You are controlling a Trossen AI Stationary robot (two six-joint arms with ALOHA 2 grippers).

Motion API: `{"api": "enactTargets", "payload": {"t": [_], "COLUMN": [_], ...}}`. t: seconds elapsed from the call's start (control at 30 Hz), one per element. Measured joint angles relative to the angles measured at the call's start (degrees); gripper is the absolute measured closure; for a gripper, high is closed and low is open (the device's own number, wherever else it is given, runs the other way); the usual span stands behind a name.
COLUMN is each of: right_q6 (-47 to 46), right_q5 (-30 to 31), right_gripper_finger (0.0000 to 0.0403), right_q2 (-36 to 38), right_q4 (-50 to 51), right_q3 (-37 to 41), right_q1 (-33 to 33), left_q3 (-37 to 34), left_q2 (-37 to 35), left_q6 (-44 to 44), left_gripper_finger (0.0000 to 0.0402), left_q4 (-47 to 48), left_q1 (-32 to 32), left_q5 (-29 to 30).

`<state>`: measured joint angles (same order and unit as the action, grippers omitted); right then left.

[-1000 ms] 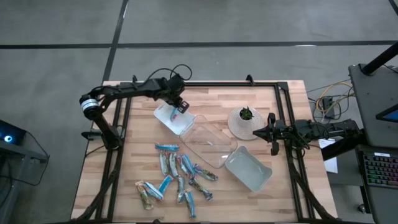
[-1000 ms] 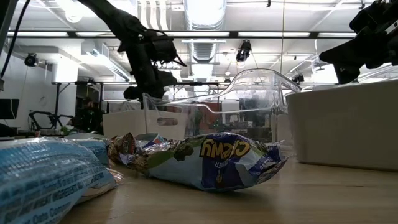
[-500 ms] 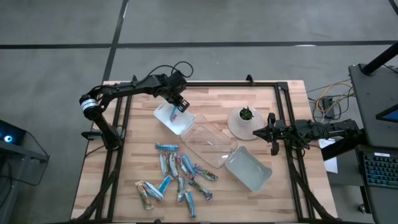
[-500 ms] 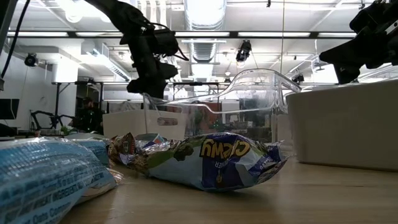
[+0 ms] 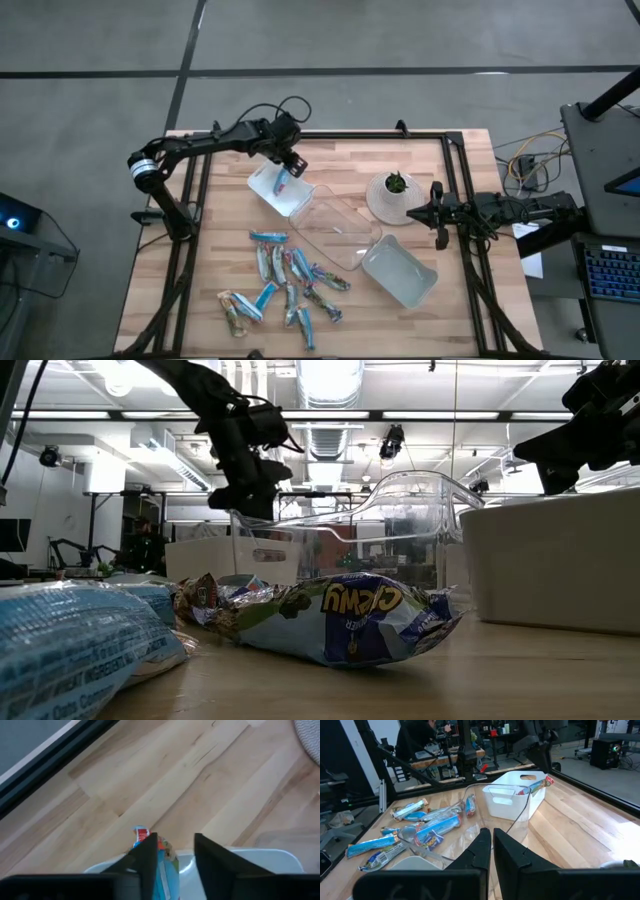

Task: Pick and place Granola Bars by type
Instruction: Put the red granola bar into the white bin

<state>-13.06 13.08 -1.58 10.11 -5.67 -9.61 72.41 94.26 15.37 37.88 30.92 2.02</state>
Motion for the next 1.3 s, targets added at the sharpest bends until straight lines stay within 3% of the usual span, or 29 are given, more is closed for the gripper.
{"api": "enactTargets", "payload": {"t": [0.17,0.3,1.3], "right_q6": [0.00,0.00,0.00], "right_q5": [0.01,0.02,0.00], "right_gripper_finger": [0.0390,0.0390,0.0390], "right_q2": [-0.01,-0.01,-0.01], "right_q4": [0.00,0.00,-0.01], "right_q3": [-0.02,-0.01,-0.02], "right_q1": [-0.01,0.00,0.00], "left_q3": [-0.49,-0.49,-2.50], "left_q2": [0.00,0.02,0.11], "left_q6": [0.20,-0.51,-0.56], "left_gripper_finger": [0.0222,0.0202,0.0199], "left_q4": [0.78,0.75,-0.02], "left_q1": [0.00,0.00,0.09], "left_q5": [0.46,0.99,3.09]}}
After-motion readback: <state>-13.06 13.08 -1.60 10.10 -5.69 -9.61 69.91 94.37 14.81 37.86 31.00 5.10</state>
